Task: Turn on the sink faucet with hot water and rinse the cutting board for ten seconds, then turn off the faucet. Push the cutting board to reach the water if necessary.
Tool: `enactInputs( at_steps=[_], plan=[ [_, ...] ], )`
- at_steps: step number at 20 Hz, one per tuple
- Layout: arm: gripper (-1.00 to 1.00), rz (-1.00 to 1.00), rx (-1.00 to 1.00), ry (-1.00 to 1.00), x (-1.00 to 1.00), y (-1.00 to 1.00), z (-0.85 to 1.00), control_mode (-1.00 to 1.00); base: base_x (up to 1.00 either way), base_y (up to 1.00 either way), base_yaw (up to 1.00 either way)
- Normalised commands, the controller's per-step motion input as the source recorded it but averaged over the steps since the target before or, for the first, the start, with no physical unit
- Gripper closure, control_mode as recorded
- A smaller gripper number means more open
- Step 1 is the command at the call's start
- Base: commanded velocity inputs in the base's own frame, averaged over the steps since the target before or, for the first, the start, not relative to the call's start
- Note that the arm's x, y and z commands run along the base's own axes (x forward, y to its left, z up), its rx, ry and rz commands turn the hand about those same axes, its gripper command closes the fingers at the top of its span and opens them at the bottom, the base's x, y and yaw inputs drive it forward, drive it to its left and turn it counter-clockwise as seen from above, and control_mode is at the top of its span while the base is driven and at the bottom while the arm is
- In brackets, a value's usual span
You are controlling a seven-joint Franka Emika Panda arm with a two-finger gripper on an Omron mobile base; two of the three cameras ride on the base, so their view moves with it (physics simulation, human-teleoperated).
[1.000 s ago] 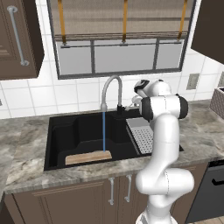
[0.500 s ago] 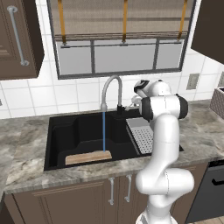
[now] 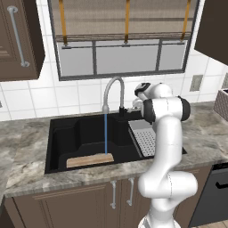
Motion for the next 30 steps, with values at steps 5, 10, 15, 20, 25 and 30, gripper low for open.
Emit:
enactInputs(
  at_steps=[5,10,15,20,25,30],
  plan=[
    [-1.0,0.0,0.0,0.0,0.0,0.03,-0.1,-1.0,0.0,0.0,0.0],
    [-1.0,0.0,0.0,0.0,0.0,0.05,-0.08,-1.0,0.0,0.0,0.0],
    [-1.0,0.0,0.0,0.0,0.0,0.09,-0.02,-1.0,0.0,0.0,0.0],
    [-1.0,0.0,0.0,0.0,0.0,0.1,0.0,-1.0,0.0,0.0,0.0],
    [-1.0,0.0,0.0,0.0,0.0,0.11,0.0,-1.0,0.0,0.0,0.0],
    [-1.0,0.0,0.0,0.0,0.0,0.1,0.0,-1.0,0.0,0.0,0.0]
  ],
)
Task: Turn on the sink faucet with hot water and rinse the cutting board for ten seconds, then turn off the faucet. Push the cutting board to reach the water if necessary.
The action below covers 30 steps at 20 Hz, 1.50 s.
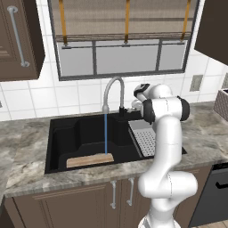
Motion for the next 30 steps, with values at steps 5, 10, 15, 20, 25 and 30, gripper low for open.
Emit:
enactInputs(
  at_steps=[5,10,15,20,25,30],
  plan=[
    [-1.0,0.0,0.0,-0.02,0.0,0.01,0.0,-1.0,0.0,0.0,0.0],
    [-1.0,0.0,0.0,-0.07,0.0,0.0,0.0,-1.0,0.0,0.0,0.0],
    [-1.0,0.0,0.0,-0.07,0.0,0.0,0.0,-1.0,0.0,0.0,0.0],
    [-1.0,0.0,0.0,-0.05,0.0,0.0,0.0,-1.0,0.0,0.0,0.0],
    [-1.0,0.0,0.0,-0.02,0.04,0.0,0.0,-1.0,0.0,0.0,0.0],
    [-1.0,0.0,0.0,-0.02,0.07,0.0,0.0,-1.0,0.0,0.0,0.0]
  ],
)
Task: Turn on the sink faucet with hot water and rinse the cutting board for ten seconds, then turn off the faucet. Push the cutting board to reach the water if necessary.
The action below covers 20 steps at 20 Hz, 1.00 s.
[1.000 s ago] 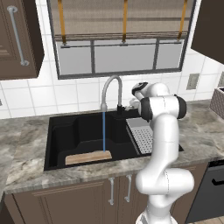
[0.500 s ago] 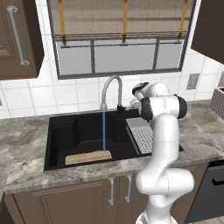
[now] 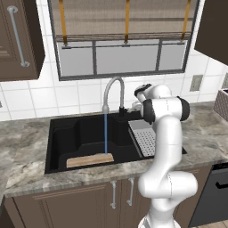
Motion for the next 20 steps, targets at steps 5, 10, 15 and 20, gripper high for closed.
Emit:
enactInputs(
  at_steps=[5,10,15,20],
  plan=[
    [-1.0,0.0,0.0,-0.04,0.07,0.0,0.02,-1.0,0.0,0.0,0.0],
    [-1.0,0.0,0.0,-0.06,0.0,0.0,0.0,-1.0,0.0,0.0,0.0],
    [-1.0,0.0,0.0,-0.03,0.0,0.0,0.0,-1.0,0.0,0.0,0.0],
    [-1.0,0.0,0.0,-0.07,0.0,0.0,0.03,-1.0,0.0,0.0,0.0]
  ],
)
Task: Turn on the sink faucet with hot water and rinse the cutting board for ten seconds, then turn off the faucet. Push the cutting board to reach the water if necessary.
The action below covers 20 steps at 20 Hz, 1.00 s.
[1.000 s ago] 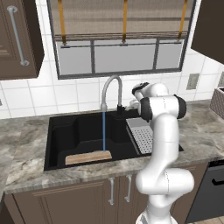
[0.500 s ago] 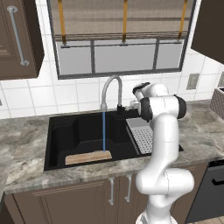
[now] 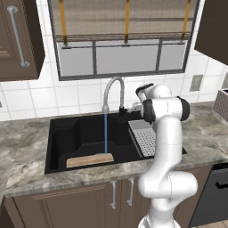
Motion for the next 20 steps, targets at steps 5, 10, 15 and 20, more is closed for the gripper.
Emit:
enactInputs(
  at_steps=[5,10,15,20],
  plan=[
    [-1.0,0.0,0.0,-0.1,0.0,0.0,0.07,-1.0,0.0,0.0,0.0],
    [-1.0,0.0,0.0,-0.06,0.0,0.0,0.09,-1.0,0.0,0.0,0.0],
    [-1.0,0.0,0.0,0.0,0.0,0.0,0.02,-1.0,0.0,0.0,0.0],
    [-1.0,0.0,0.0,-0.02,0.0,0.0,0.0,-1.0,0.0,0.0,0.0]
  ],
)
